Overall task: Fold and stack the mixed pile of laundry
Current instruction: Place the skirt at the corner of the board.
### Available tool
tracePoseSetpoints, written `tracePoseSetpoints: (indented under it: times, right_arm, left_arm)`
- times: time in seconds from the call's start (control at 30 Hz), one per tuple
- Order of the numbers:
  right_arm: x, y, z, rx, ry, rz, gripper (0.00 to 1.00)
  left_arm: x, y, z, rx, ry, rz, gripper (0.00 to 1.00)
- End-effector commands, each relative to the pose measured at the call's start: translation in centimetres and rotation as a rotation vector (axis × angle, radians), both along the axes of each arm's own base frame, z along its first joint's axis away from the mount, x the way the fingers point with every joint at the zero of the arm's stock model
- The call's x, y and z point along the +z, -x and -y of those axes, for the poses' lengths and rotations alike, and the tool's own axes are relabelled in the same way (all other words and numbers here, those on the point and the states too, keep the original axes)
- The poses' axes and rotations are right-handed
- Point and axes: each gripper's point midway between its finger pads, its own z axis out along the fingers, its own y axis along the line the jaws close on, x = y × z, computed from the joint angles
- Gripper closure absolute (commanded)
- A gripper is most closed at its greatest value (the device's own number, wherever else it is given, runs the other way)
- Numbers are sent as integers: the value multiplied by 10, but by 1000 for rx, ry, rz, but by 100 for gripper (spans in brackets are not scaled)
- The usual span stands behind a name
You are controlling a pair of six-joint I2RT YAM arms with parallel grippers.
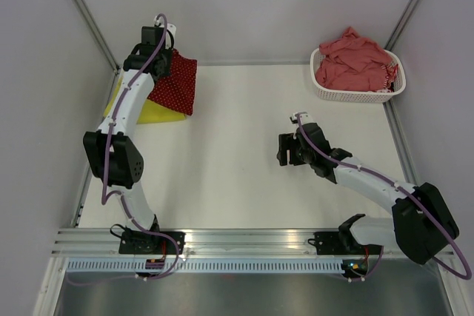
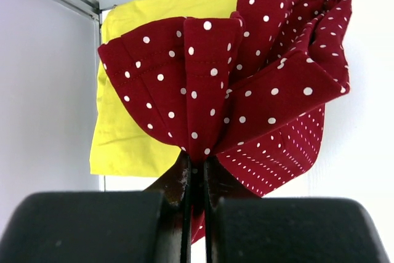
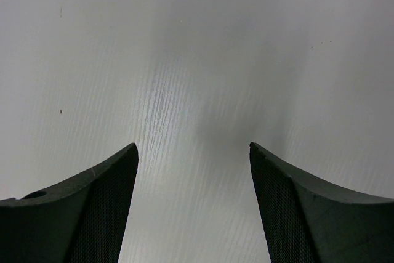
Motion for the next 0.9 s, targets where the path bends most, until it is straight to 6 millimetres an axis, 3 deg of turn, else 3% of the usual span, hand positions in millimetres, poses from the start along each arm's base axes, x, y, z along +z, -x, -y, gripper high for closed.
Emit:
tracePoseSetpoints:
  times: [0.0,0.27,0.47,0.7,0.73,0.87]
  right_arm:
    - [3,-5,-8,14,-37,11,22]
    - [-2,-6,-10,18,-30,-7,22]
    - [-4,-6,-9,17,-17,-17,22]
    - [-7,-8,-8,7,-6,-30,22]
    - [-7,-8,-8,5,-5,-31,22]
    - [-8,-10,-9,-4,-7,-39,22]
  left_arm:
    - [46,-4,-4,-21,-26,108,98]
    - [28,-10,-22,20,-39,72,98]
    - [3,-26,-59,83,-46,41,98]
    - [-32,-50,-64,49,-25,18,98]
    - [-35,-50,-81,82,-27,17,98]
    - [-48,-57,-106,132,-21,13,98]
